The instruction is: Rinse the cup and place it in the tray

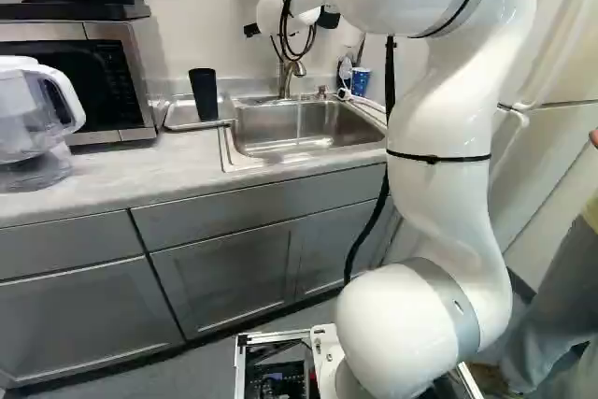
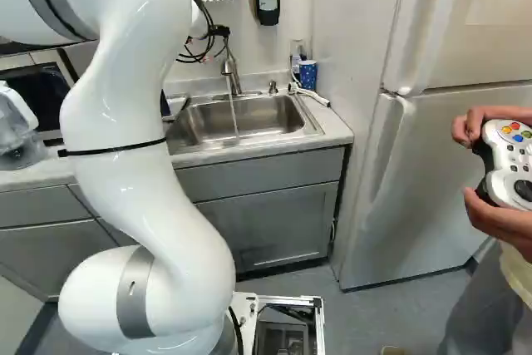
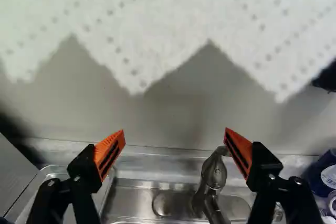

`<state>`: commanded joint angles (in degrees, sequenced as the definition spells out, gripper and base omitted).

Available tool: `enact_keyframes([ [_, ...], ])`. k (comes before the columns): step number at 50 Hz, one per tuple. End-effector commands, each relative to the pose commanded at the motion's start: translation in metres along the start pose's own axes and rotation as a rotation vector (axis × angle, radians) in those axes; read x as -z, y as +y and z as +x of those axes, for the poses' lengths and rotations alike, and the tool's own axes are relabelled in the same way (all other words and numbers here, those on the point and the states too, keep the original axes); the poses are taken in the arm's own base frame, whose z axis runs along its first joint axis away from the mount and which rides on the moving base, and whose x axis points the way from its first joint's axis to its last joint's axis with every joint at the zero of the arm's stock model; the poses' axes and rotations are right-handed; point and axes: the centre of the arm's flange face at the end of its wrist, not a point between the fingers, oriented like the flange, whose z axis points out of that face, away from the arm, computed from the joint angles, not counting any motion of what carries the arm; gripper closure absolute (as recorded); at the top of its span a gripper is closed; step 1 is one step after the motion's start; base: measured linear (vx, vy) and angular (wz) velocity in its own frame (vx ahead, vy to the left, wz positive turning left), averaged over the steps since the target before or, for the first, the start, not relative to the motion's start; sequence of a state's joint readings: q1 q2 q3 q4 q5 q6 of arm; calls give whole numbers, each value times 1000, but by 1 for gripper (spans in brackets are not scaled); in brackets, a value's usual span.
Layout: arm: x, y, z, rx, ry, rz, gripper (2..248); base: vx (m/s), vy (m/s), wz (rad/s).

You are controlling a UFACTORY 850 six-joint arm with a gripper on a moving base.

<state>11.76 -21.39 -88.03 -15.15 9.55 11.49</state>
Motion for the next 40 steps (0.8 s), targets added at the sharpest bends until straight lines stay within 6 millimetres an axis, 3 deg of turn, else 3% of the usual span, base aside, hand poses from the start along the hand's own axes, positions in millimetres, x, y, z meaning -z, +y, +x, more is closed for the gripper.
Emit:
enact_keyframes([
  [40,16,0,-11,0,-106,-17,3,0,0,0],
])
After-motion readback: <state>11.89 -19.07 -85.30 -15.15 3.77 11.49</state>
